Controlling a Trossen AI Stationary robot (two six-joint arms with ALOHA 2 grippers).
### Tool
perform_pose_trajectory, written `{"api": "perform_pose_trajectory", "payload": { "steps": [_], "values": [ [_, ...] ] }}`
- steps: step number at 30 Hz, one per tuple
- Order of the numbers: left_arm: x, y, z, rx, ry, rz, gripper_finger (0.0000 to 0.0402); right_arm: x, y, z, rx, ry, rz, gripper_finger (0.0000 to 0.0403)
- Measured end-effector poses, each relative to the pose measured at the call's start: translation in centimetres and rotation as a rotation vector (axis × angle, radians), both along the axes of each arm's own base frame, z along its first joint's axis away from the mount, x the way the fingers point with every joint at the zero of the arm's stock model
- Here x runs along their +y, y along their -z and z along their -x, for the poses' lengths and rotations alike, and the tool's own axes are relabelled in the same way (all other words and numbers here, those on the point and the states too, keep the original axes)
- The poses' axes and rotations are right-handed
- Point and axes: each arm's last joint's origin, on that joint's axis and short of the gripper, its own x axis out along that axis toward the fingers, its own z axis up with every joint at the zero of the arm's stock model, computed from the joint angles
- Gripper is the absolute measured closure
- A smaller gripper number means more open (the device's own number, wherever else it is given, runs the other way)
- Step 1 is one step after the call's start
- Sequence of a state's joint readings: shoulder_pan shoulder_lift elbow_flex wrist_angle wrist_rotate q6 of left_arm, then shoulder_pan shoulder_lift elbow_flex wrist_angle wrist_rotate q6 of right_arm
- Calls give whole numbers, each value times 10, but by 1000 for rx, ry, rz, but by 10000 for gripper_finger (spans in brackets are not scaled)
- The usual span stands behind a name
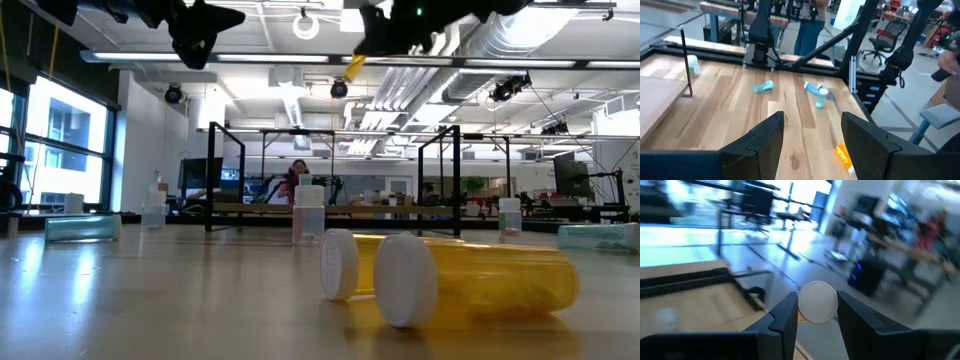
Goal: Pick and place medicine bottles onto shelf by color
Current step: Put the top orange pill bottle on the shelf
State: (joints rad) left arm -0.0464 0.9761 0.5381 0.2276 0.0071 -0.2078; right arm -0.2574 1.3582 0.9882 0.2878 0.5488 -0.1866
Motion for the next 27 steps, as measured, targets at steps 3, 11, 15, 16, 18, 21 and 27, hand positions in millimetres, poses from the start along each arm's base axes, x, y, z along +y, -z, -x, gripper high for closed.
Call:
{"api": "perform_pose_trajectory", "payload": {
  "steps": [3,11,15,16,18,21,27],
  "values": [
    [0,4,-3,22,0,1,213,-24,0,7,35,61,-105,291],
    [0,7,-7,27,0,-2,213,-49,-14,16,71,47,-297,291],
    [0,7,-7,22,0,-2,213,-53,-4,9,98,32,-333,291],
    [0,7,-7,21,0,-1,213,-54,0,6,110,29,-341,291],
    [0,7,-7,21,0,-1,213,-58,10,1,136,31,-355,291],
    [0,7,-7,21,0,-1,213,-62,26,-9,187,21,-385,291],
    [0,6,-7,13,0,-2,213,-68,58,-23,292,8,-436,291]
  ]
}}
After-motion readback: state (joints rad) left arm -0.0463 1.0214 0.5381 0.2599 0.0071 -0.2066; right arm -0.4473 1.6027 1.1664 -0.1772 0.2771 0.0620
